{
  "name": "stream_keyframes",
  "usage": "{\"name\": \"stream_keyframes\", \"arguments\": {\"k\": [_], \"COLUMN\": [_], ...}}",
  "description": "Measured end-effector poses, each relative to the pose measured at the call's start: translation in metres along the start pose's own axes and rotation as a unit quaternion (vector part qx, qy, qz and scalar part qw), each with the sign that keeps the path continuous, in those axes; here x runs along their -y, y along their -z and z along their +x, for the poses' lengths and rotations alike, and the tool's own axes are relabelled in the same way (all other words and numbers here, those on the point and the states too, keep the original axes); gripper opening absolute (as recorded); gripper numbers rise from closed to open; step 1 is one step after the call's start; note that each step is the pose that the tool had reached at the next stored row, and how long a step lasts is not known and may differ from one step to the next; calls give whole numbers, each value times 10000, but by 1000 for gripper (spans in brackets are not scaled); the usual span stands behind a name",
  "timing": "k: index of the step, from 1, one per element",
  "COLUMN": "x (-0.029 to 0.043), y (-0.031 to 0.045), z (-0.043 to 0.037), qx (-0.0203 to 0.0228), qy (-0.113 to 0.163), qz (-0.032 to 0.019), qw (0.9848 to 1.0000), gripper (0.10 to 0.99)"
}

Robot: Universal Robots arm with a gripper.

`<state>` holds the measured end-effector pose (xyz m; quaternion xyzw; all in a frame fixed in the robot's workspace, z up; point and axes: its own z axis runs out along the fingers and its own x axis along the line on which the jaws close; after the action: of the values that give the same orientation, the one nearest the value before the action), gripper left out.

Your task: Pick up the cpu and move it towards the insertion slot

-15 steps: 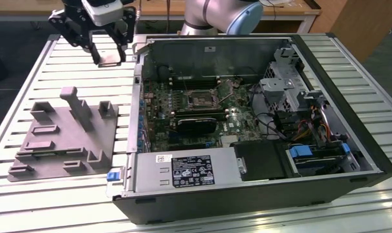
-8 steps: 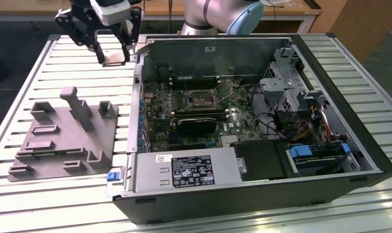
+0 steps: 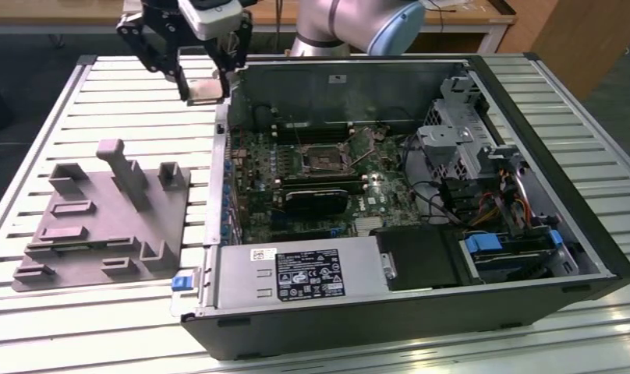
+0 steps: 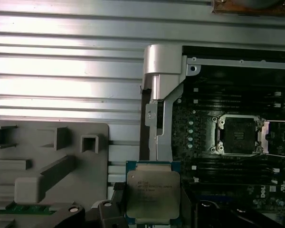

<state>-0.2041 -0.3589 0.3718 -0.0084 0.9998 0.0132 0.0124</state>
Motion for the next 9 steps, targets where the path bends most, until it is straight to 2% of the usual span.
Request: {"name": "stream_keyframes", "arguments": {"k": [9], "x": [-12], "y": [-9], "z": [-358], "qx": [0], "qy": [0], "qz": [-1], "qw": [10000], "gripper": [541]}}
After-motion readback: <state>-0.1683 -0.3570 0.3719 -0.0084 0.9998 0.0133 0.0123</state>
